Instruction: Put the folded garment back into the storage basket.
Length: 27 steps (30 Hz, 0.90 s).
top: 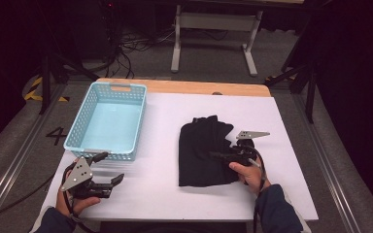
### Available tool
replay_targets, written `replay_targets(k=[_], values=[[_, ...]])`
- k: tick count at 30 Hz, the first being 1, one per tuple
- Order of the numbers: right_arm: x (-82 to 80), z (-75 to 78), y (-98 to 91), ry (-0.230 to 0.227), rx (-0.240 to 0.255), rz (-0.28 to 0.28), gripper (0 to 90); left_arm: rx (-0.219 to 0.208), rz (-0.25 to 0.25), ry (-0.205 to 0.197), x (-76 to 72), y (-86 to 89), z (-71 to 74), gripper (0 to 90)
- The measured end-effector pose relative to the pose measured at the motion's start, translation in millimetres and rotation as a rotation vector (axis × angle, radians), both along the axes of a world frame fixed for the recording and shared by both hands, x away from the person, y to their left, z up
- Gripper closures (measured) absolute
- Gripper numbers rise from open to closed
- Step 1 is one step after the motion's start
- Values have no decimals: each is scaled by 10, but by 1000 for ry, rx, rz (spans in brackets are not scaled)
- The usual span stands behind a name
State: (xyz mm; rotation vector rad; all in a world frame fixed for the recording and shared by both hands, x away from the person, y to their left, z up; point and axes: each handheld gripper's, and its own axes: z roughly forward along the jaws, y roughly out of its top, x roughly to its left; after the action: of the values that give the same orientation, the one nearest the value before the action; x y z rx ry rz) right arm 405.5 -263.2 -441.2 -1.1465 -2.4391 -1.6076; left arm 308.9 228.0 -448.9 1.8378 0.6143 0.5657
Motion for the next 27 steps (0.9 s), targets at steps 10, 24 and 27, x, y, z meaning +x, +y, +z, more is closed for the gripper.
replay_targets(k=[10, 24, 27], values=[[-56, 100, 42, -56, 23, 9, 587, -1, 1, -1, -2, 4, 3, 119], [-74, 155, 113, -85, 53, -2, 587, 3, -4, -1, -9, 0, 6, 115], [-76, 180, 128, -103, 69, -7, 586, 0, -2, 0, -11, 2, 5, 114]])
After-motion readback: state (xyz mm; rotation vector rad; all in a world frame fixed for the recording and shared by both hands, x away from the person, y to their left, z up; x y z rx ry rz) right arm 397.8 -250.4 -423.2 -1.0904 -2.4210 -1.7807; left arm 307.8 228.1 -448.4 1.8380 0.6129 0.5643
